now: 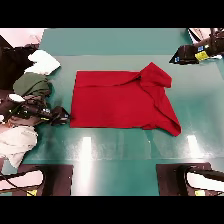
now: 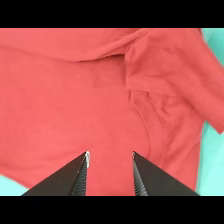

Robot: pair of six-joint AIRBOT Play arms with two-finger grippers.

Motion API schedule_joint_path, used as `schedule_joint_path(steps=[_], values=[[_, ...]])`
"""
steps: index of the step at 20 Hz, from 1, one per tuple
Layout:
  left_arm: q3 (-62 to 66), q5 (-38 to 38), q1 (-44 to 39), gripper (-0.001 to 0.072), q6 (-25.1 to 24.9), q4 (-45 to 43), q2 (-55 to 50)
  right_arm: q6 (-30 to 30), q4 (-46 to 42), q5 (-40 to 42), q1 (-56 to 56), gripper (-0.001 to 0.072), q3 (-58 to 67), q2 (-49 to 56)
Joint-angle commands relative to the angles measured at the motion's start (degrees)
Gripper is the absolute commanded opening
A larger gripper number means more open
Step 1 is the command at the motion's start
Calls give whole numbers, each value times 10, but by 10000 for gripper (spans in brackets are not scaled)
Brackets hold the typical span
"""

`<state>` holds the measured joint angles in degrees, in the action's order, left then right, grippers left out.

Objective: Fold the shirts.

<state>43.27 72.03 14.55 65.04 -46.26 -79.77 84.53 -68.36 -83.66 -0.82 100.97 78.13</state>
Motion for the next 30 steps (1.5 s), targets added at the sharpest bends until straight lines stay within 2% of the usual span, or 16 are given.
schedule_joint_path(steps=[1,2,4,5,6,7,8,11,15,17,20,23,26,30], values=[[-39,-27,-2,585,-16,7,-2,-2,13,-25,0,310,0,-1],[-41,-31,-9,507,-18,9,-2,-2,13,-33,0,310,0,-1],[-41,-42,-38,419,-21,14,-2,-2,13,-56,0,310,0,-1],[-40,-50,-56,272,-21,22,-2,-2,11,-68,1,310,0,-1],[-38,-59,-72,168,-21,27,-1,-2,8,-83,2,310,-1,-1],[-33,-63,-83,71,-21,27,0,-2,8,-100,7,310,-3,-1],[-23,-62,-89,22,-21,27,1,-2,8,-106,14,310,-15,-6],[29,-33,-93,21,-12,25,1,-2,8,-90,56,310,-133,-56],[97,-9,-93,21,-5,24,1,-14,8,-33,153,319,-375,-156],[122,-9,-93,20,0,23,1,-36,9,-19,206,554,-480,-197],[149,-9,-93,20,5,22,1,-66,9,12,265,552,-599,-244],[165,-5,-93,20,13,16,1,-73,9,76,277,550,-669,-280],[166,-5,-93,20,25,-7,3,-72,9,134,276,549,-697,-290],[166,-18,-93,20,40,-43,18,-72,14,145,259,548,-682,-239]])
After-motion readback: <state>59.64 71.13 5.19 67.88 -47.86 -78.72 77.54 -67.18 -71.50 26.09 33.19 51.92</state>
